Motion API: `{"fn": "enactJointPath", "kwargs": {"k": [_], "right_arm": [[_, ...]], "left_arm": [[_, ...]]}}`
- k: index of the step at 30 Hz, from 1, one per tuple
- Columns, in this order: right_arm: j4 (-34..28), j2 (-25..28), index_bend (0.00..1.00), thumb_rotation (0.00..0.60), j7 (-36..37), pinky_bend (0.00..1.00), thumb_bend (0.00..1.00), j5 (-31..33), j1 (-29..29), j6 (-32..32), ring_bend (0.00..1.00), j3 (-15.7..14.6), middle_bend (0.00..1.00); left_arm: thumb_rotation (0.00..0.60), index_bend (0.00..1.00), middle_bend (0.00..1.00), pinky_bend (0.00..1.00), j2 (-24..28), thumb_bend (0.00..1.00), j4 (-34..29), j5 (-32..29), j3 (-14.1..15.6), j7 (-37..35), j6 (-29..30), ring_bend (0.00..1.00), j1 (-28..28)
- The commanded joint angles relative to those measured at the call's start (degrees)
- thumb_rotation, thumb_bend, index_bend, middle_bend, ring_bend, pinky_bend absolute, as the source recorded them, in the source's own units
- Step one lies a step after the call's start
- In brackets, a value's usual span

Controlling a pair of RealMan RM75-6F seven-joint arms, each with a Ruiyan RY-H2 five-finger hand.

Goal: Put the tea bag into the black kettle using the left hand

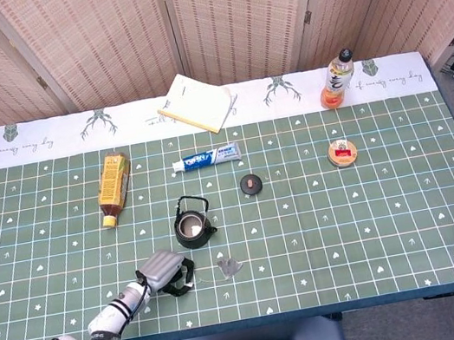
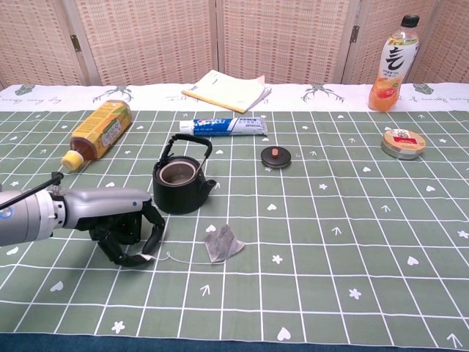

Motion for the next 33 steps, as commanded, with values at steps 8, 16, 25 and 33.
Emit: {"fn": "enactJointPath", "kwargs": {"k": [8,16,25,33], "right_arm": [[0.0,0.0,0.00,0.600,0.1,0.00,0.61,0.0,-0.1,0.3,0.00,0.0,0.00],[0.1,0.0,0.00,0.600,0.2,0.00,0.61,0.0,-0.2,0.5,0.00,0.1,0.00],[0.1,-0.1,0.00,0.600,-0.1,0.00,0.61,0.0,-0.1,0.2,0.00,0.1,0.00],[0.0,-0.2,0.00,0.600,-0.3,0.00,0.61,0.2,0.0,-0.1,0.00,0.1,0.00]], "left_arm": [[0.560,0.63,1.00,1.00,0.1,0.42,0.0,1.3,0.6,-2.2,-0.3,1.00,0.2],[0.541,0.63,1.00,1.00,0.6,0.44,-0.5,1.7,0.5,-2.9,0.1,1.00,0.3],[0.538,0.63,1.00,1.00,2.3,0.45,-1.5,2.3,-0.5,-3.0,3.1,1.00,1.1],[0.555,0.63,1.00,1.00,5.8,0.46,-4.6,1.5,-2.8,-1.3,6.3,1.00,1.4]]}}
